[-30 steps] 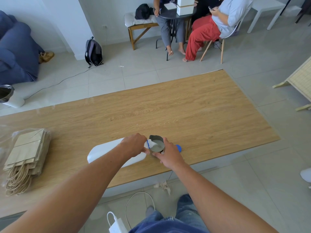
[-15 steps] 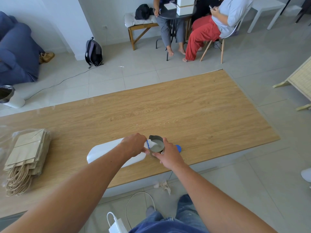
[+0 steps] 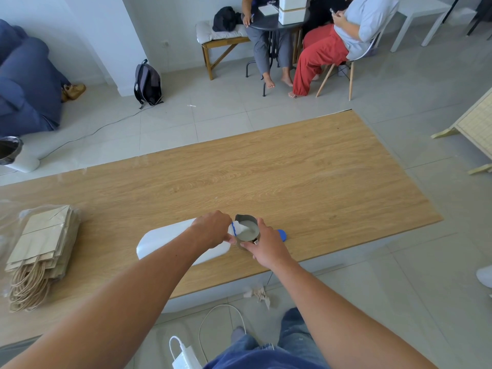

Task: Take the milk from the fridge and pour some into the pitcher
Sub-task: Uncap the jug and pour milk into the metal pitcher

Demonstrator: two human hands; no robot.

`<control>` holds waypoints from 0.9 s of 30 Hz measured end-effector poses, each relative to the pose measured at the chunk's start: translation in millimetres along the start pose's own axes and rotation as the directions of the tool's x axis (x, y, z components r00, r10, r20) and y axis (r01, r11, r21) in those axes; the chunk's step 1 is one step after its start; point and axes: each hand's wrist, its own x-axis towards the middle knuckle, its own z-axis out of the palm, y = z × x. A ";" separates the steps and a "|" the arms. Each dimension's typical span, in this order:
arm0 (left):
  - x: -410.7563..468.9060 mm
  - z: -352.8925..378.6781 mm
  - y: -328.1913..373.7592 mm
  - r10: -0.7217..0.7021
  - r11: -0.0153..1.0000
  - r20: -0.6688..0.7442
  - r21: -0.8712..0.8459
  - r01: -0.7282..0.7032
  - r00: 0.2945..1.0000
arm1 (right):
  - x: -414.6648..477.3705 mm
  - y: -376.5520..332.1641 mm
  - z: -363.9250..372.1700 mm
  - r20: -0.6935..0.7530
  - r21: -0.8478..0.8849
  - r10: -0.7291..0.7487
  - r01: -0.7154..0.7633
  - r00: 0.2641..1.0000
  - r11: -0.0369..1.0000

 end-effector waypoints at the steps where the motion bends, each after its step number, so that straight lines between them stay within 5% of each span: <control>1: -0.4 -0.4 0.4 -0.001 1.000 0.000 0.002 0.001 1.000 | 0.1 0.0 -0.2 -0.002 -0.004 -0.002 0.002 1.000 1.000; 27: -3.0 6.4 -6.9 0.019 0.999 -0.023 -0.032 -0.019 1.000 | 2.9 1.9 1.6 0.003 -0.028 0.011 -0.011 1.000 1.000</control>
